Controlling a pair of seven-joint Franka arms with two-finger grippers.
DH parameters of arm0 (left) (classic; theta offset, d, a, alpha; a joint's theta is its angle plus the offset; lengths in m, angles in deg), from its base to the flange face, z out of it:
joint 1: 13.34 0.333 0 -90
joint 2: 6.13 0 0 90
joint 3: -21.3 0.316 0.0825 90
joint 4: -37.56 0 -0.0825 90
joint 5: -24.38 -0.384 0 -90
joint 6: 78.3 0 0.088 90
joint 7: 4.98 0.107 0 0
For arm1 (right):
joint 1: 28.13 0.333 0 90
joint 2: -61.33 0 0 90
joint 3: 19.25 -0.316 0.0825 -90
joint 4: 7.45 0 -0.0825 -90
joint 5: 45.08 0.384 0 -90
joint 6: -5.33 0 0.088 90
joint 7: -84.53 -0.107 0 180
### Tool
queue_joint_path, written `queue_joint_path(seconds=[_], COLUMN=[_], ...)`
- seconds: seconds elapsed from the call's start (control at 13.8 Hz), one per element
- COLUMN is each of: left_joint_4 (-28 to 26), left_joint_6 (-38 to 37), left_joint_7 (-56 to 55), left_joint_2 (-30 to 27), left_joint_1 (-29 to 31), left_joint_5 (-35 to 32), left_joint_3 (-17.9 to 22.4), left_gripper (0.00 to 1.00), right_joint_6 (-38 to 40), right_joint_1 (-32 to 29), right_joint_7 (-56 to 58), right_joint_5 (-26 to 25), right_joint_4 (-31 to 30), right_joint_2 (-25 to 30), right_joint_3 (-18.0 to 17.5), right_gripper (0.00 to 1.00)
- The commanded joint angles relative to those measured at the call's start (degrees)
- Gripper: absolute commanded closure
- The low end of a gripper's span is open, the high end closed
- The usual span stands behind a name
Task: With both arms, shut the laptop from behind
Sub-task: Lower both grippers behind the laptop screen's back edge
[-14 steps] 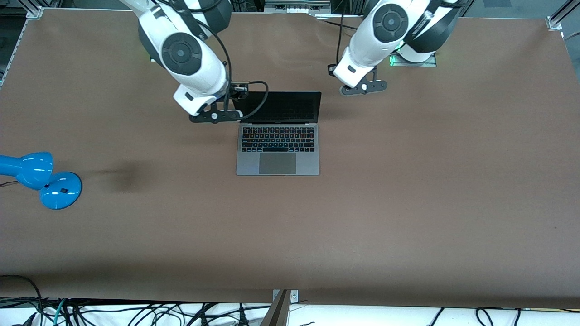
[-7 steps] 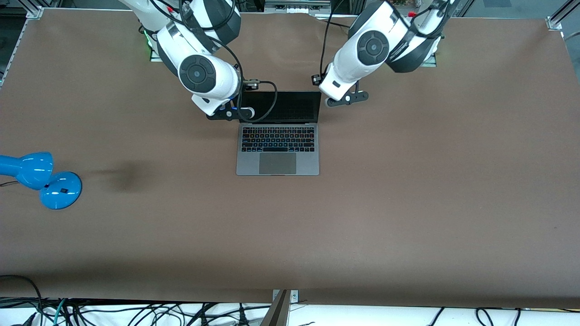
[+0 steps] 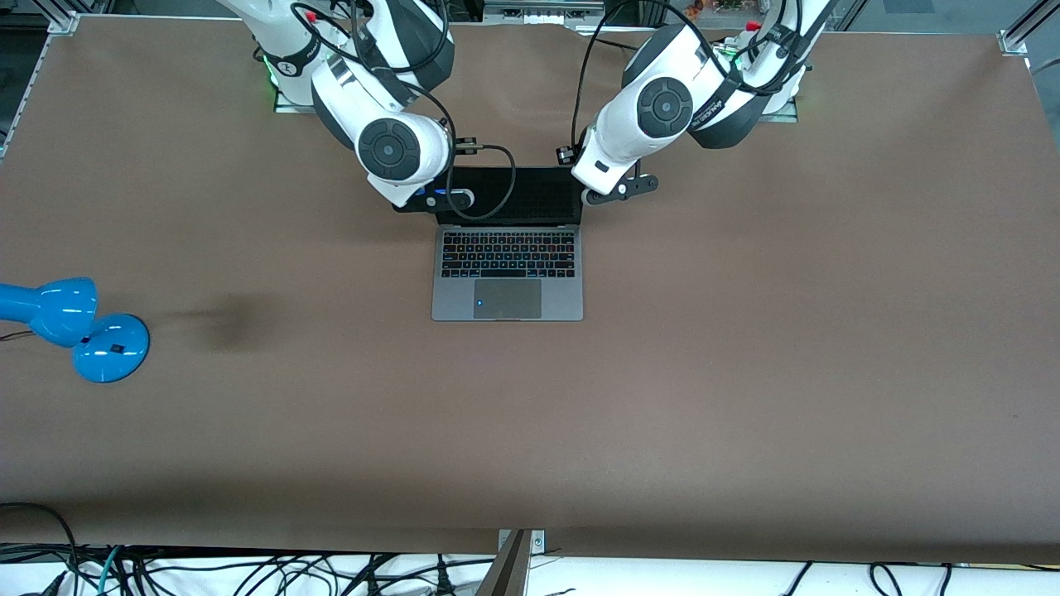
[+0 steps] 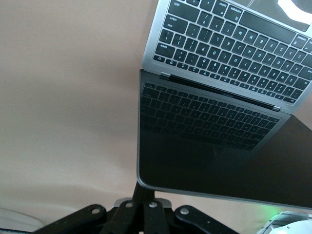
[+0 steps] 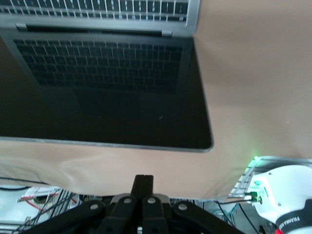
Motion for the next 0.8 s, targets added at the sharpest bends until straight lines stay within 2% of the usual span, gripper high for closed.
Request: queue_joint_path(seconds=[0.0, 0.36, 0.73], left_joint_4=[2.52, 4.90, 7.01], left_joint_6=[0.18, 0.18, 0.18], left_joint_7=[-1.00, -0.91, -1.18], left_joint_2=[2.60, 4.71, 6.73], left_joint_1=[-0.16, -0.16, 0.36], left_joint_5=[-2.27, -3.59, -5.01], left_joint_3=[-0.14, 0.29, 0.65], left_gripper=[1.00, 1.00, 1.00], right_joint_6=[0.95, -0.28, -4.76], right_joint_1=[-0.25, -1.39, -2.45], right_joint_7=[0.40, 2.77, 3.91], right_joint_5=[1.18, 0.83, 0.22], right_joint_4=[-0.29, -0.21, -0.21], right_joint_2=[0.18, -0.53, -0.52], right_joint_3=[-0.39, 0.48, 0.66], right_gripper=[0.97, 0.97, 0.97])
